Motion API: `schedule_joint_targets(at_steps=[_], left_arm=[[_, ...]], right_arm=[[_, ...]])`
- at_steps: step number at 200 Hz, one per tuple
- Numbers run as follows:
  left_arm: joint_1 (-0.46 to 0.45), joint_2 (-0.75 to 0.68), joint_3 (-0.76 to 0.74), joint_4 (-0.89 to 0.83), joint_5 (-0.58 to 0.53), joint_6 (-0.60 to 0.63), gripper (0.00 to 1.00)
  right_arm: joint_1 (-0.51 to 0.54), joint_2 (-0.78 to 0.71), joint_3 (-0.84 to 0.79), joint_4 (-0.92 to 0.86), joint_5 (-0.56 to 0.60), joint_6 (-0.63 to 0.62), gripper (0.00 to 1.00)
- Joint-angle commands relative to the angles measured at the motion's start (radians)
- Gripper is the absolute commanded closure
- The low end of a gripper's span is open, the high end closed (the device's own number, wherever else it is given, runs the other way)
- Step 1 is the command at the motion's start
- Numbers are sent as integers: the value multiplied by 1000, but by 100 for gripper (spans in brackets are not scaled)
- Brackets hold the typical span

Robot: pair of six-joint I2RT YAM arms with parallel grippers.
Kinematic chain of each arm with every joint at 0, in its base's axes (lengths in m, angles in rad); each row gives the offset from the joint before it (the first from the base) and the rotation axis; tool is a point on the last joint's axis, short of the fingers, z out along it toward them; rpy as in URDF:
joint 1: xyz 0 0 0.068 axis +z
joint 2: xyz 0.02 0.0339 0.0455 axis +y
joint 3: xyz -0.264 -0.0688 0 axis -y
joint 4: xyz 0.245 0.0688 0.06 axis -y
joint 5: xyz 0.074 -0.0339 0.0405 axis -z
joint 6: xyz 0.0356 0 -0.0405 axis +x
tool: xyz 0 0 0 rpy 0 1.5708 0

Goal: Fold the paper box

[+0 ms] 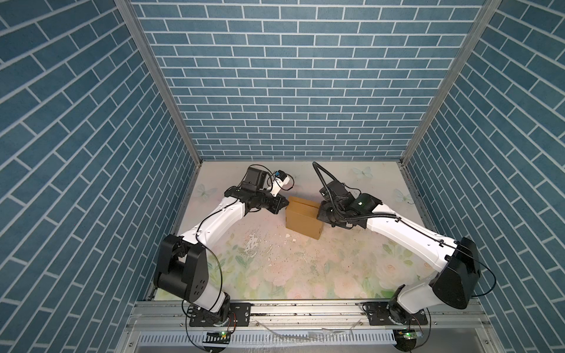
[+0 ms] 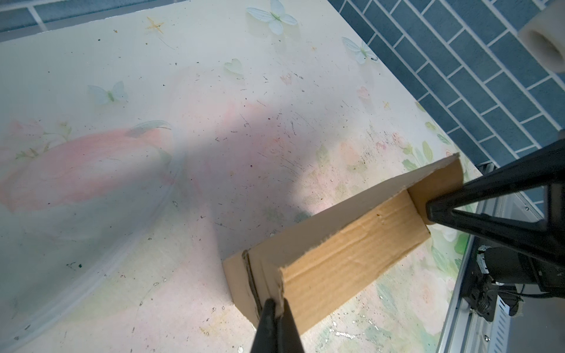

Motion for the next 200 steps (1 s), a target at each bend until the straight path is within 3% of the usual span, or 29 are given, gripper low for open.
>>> schedule_joint_targets(at_steps=[1, 113, 200], left_arm=[[-11, 30, -40, -54, -1, 9, 98], [-20, 46, -40, -51, -12, 10, 98], [-19, 52, -43, -48, -17, 18, 98]], right_arm=[[1, 7, -20, 4, -11, 46, 100], [2, -4, -35, -15, 6, 40, 100], [5, -55, -28, -19, 26, 36, 88]])
